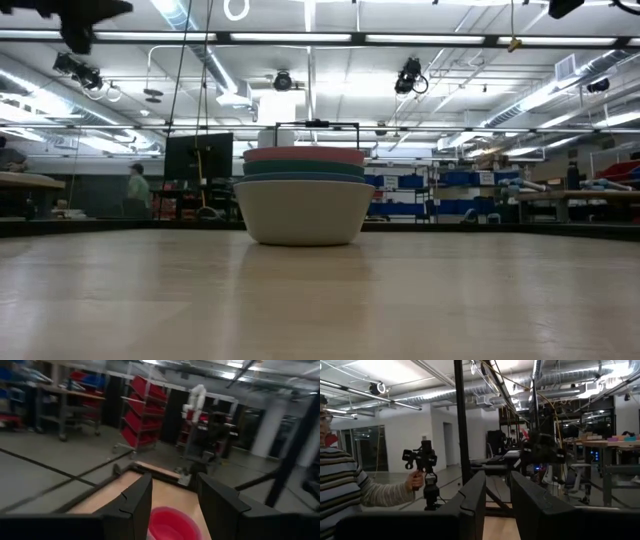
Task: Nest bowls inside each other
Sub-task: Return to Home Position
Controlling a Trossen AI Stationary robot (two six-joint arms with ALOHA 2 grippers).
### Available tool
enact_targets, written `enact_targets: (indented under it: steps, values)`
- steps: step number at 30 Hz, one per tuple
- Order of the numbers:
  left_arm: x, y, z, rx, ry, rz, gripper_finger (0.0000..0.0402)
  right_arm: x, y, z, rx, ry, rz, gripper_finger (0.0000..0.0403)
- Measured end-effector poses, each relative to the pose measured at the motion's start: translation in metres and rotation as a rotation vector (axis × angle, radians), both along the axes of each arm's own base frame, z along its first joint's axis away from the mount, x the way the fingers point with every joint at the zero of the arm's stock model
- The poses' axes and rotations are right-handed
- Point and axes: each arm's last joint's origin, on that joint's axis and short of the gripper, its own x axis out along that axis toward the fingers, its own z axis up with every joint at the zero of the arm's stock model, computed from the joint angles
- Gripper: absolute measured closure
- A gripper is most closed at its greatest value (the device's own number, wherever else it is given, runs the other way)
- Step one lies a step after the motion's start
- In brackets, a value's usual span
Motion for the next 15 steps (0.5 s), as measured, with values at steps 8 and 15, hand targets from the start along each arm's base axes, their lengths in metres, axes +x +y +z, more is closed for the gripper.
enact_targets:
  steps: [8,15]
  values:
    - [0.025,0.014,-0.029,0.008,-0.033,-0.099,0.0238,0.001,0.0,-0.001,0.013,0.018,0.005,0.0323]
    - [0.042,0.025,-0.061,0.013,-0.032,-0.113,0.0238,0.001,0.0,-0.001,0.014,0.018,0.005,0.0323]
